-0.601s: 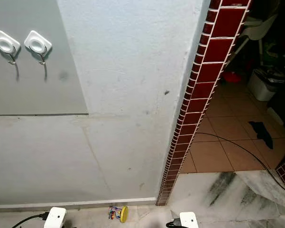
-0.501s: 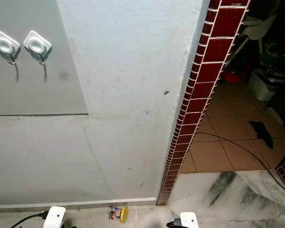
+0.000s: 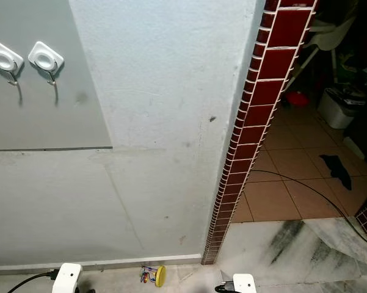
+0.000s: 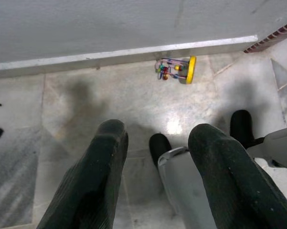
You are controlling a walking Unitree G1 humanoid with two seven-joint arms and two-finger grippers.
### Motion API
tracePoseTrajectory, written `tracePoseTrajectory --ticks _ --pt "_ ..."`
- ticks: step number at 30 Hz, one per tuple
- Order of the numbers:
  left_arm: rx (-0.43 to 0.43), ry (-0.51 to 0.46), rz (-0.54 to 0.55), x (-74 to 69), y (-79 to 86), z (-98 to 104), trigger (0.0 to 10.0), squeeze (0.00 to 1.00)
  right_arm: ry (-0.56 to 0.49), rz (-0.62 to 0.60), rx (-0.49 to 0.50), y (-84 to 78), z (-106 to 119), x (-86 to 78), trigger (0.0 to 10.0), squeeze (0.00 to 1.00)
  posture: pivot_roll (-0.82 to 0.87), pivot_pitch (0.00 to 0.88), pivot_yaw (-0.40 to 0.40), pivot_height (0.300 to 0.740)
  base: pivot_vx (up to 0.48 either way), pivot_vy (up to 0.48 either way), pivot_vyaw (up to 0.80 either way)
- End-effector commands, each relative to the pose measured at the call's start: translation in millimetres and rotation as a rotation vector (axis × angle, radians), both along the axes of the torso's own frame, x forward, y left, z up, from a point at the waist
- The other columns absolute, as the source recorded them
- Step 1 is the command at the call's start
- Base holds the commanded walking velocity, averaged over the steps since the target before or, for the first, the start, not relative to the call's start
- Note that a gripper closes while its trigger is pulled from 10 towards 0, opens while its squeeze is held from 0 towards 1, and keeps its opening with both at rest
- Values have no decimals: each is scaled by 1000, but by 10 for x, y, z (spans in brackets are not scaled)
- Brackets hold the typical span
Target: Hang keys on a hook
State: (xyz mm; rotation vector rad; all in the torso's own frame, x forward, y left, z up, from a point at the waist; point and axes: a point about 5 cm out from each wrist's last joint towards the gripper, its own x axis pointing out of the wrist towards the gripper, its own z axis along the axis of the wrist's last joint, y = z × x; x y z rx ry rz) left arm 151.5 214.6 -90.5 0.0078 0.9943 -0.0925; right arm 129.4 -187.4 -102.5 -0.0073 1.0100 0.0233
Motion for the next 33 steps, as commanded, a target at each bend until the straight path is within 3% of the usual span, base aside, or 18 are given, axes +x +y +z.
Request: tracePoseTrajectory --ticks 1,12,33 --pt "-9 -1 8 -29 -1 -9 10000 0 65 11 2 4 -60 -180 10000 0 -120 29 0 740 0 0 0" --pt "-15 5 8 -112 10 -31 10000 0 79 28 17 50 -91 -302 10000 0 -107 102 3 740 0 0 0" --pt "-26 -7 26 -173 25 -41 10000 0 94 29 28 58 -109 -391 10000 0 -102 85 -6 740 -437 0 0"
